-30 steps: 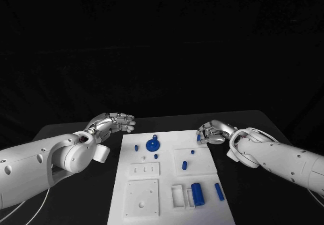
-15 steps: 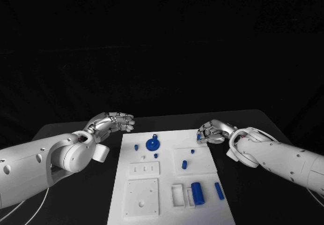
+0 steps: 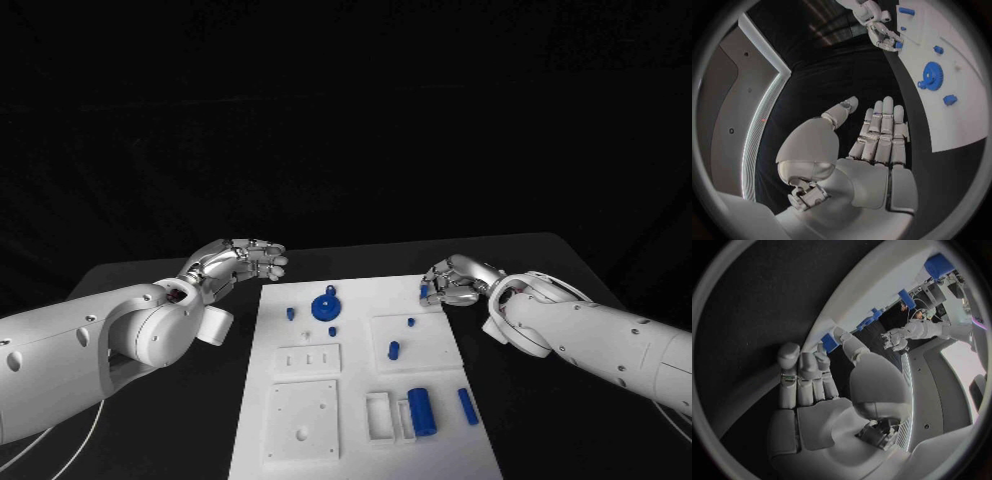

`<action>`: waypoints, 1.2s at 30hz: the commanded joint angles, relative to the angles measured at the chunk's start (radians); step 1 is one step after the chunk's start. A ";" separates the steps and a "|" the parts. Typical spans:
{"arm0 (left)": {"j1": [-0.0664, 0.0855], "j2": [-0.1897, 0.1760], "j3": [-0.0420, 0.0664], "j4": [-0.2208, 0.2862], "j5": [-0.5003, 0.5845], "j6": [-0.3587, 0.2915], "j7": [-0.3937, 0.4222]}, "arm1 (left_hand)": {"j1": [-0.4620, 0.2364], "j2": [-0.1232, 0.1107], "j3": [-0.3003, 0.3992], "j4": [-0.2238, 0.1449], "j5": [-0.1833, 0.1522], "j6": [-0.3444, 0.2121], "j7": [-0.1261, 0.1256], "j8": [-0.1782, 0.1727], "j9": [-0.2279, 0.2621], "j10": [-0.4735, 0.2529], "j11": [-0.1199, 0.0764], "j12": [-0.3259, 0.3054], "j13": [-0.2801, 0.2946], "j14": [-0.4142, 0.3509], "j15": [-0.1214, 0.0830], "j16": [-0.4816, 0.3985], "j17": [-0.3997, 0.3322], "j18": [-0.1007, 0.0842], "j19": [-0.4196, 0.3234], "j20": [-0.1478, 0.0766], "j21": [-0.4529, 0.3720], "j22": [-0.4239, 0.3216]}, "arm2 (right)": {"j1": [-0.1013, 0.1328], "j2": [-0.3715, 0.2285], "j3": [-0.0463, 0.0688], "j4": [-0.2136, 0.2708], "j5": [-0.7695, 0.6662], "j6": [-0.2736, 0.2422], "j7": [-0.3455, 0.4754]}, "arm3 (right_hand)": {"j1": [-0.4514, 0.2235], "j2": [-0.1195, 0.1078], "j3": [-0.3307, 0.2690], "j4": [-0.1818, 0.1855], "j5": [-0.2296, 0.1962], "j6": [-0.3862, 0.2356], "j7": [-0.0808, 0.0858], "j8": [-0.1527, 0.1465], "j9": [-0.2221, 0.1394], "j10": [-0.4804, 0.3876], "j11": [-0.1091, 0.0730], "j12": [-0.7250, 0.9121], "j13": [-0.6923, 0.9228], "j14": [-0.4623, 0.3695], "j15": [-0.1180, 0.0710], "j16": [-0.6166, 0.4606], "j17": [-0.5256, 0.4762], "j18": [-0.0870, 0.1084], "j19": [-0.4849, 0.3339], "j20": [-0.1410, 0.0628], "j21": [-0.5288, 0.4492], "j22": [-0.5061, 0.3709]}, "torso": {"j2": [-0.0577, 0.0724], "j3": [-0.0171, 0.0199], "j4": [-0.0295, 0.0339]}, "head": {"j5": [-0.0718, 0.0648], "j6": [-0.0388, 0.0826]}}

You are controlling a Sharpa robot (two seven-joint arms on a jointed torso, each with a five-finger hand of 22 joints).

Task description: Assemble the parts on the task board

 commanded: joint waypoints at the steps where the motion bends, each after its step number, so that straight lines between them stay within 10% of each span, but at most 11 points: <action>1: 0.001 0.001 0.001 0.001 0.003 0.015 0.007 | 0.004 0.001 -0.005 -0.002 0.002 0.003 0.019 -0.005 0.002 0.003 0.000 -0.003 0.001 0.000 0.006 -0.005 0.001 -0.004 -0.007 0.002 0.005 -0.002 | -0.002 0.002 0.000 -0.001 -0.004 -0.006 0.000 | 0.001 0.014 0.014 0.000 -0.010 0.008 -0.001 0.006 0.004 0.001 -0.010 0.001 -0.002 -0.001 -0.009 -0.005 0.001 0.098 0.002 -0.007 -0.006 0.012 | -0.001 0.0001 0.0003 | 0.000 0.000; 19: 0.001 0.000 0.000 0.001 0.003 0.015 0.006 | 0.004 0.001 -0.004 -0.002 0.002 0.003 0.019 -0.005 0.002 0.003 0.000 -0.003 0.001 0.000 0.006 -0.005 0.001 -0.004 -0.007 0.002 0.006 -0.002 | -0.002 0.003 0.000 -0.001 -0.004 -0.006 0.004 | -0.010 0.035 0.251 0.010 -0.128 0.043 -0.012 0.011 0.044 0.012 -0.020 -0.001 -0.005 0.007 -0.018 -0.011 0.005 0.098 0.015 -0.003 -0.006 0.016 | -0.001 -0.0002 0.0005 | 0.000 -0.002; 36: 0.001 0.006 0.000 -0.004 -0.026 0.040 -0.024 | -0.003 0.011 -0.007 0.003 -0.001 0.034 0.006 0.005 0.014 0.047 -0.018 0.015 0.013 0.034 -0.007 0.012 0.016 -0.004 0.001 -0.004 0.014 -0.001 | -0.002 0.002 0.000 0.034 -0.019 -0.034 -0.017 | -0.030 0.033 0.272 0.006 -0.133 0.070 -0.022 0.021 0.059 0.026 -0.029 0.003 -0.005 0.013 -0.027 -0.007 0.009 0.098 0.023 -0.005 0.002 0.018 | -0.001 -0.0001 -0.0010 | 0.000 0.001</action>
